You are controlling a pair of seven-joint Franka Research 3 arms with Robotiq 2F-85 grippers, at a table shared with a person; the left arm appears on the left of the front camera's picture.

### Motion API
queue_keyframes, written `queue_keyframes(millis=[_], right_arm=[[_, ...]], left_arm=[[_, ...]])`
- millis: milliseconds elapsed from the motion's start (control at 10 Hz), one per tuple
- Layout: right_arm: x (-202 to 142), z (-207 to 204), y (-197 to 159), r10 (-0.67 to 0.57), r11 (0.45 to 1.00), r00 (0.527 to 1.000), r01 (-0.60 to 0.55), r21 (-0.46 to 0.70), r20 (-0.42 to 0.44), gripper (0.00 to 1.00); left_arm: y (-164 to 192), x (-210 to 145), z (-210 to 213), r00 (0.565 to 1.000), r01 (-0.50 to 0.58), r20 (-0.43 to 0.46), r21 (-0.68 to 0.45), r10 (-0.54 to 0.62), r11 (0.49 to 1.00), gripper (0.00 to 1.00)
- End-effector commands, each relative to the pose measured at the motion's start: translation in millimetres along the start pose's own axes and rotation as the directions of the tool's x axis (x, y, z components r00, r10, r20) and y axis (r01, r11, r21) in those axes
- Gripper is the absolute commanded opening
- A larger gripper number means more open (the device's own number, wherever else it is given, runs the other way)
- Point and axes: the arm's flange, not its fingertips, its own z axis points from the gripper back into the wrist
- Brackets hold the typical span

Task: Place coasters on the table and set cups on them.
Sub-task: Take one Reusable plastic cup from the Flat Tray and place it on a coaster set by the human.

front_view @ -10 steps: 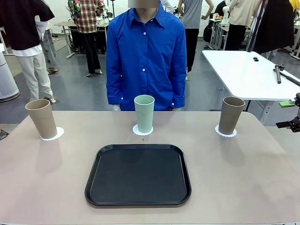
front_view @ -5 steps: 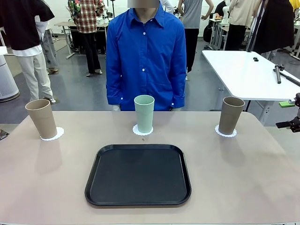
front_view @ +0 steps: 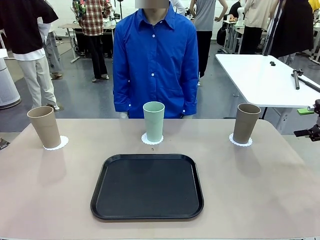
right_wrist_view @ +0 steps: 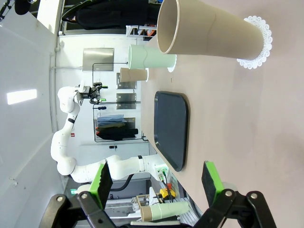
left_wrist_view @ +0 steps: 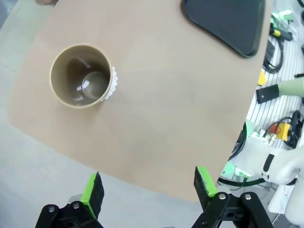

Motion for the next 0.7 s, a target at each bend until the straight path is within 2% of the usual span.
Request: queue_keyframes(millis=[0, 100, 200, 300, 400, 500, 600], right_arm=[[-1, 1, 0, 0.000, 1.000, 1.000, 0.000, 0.001, 0.000, 1.00], [-1, 1, 0, 0.000, 1.000, 1.000, 0.000, 0.001, 0.000, 1.00], [-1, 1, 0, 0.000, 1.000, 1.000, 0.000, 0.001, 0.000, 1.00], [-1, 1, 0, 0.000, 1.000, 1.000, 0.000, 0.001, 0.000, 1.00], [-1, 1, 0, 0.000, 1.000, 1.000, 0.000, 0.001, 0.000, 1.00], [-1, 1, 0, 0.000, 1.000, 1.000, 0.000, 0.001, 0.000, 1.00], [-1, 1, 0, 0.000, 1.000, 1.000, 0.000, 0.001, 0.000, 1.00]], left_arm=[[-53, -32, -19, 0.979, -0.204, -0.008, 0.066, 0.205, 0.977, 1.00], [-65, -33, -20, 0.962, -0.268, -0.027, 0.075, 0.271, 0.960, 1.00], [-69, -25, -17, 0.954, -0.286, -0.065, 0.109, 0.294, 0.952, 1.00], [-93, -33, -28, 0.941, -0.320, -0.070, 0.123, 0.330, 0.939, 1.00], [-114, -38, -38, 0.930, -0.359, -0.034, 0.128, 0.365, 0.925, 1.00], [-113, -38, -37, 0.930, -0.361, -0.027, 0.120, 0.367, 0.925, 1.00], [-90, -40, -26, 0.943, -0.326, -0.042, 0.092, 0.330, 0.941, 1.00]])
